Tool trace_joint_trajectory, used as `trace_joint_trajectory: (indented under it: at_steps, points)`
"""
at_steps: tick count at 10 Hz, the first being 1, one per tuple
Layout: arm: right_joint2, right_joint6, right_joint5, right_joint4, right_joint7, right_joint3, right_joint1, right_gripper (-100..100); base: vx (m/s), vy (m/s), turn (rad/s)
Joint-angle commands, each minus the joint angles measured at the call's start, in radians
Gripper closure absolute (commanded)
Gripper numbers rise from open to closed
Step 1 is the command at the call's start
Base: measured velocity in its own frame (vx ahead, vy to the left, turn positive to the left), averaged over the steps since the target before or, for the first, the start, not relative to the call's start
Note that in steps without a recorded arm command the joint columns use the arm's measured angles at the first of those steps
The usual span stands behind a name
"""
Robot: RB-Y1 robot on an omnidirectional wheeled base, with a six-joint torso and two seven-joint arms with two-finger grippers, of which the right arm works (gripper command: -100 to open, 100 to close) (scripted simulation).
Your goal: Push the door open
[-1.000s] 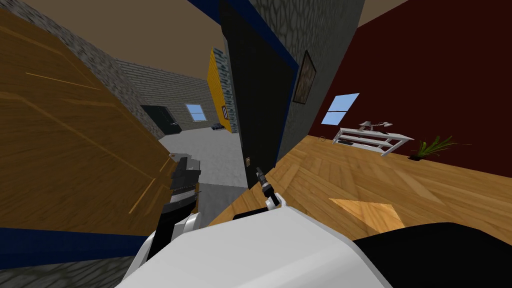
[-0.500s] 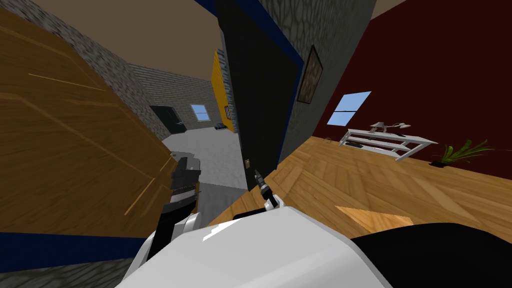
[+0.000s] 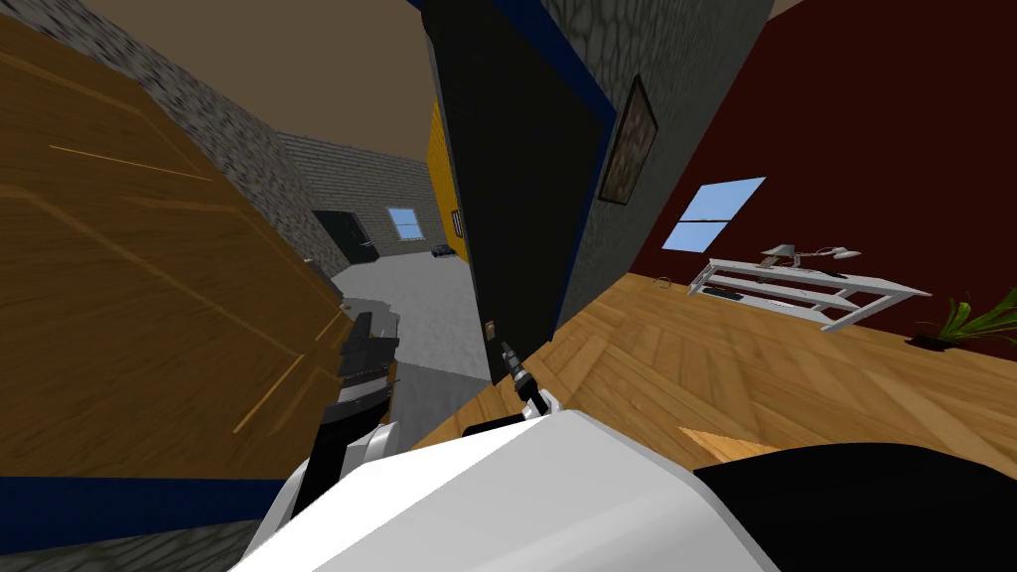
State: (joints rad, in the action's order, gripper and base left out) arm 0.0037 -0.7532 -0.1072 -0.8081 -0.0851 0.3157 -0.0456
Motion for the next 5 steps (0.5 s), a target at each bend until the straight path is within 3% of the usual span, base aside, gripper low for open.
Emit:
trace_joint_trajectory:
  at_steps: [1,3,4,5]
  points:
    - [0.008,-0.002,-0.003,0.032,0.001,0.01,-0.011,-100,0.115,-0.085,0.082]
    - [0.01,-0.005,-0.002,0.041,0.001,0.01,-0.016,-100,0.083,-0.072,0.043]
    - [-0.019,-0.008,-0.001,0.05,0.003,0.006,-0.019,-100,0.127,0.031,0.027]
    - [-0.024,-0.009,0.0,0.051,0.004,0.005,-0.019,-100,0.161,0.08,0.034]
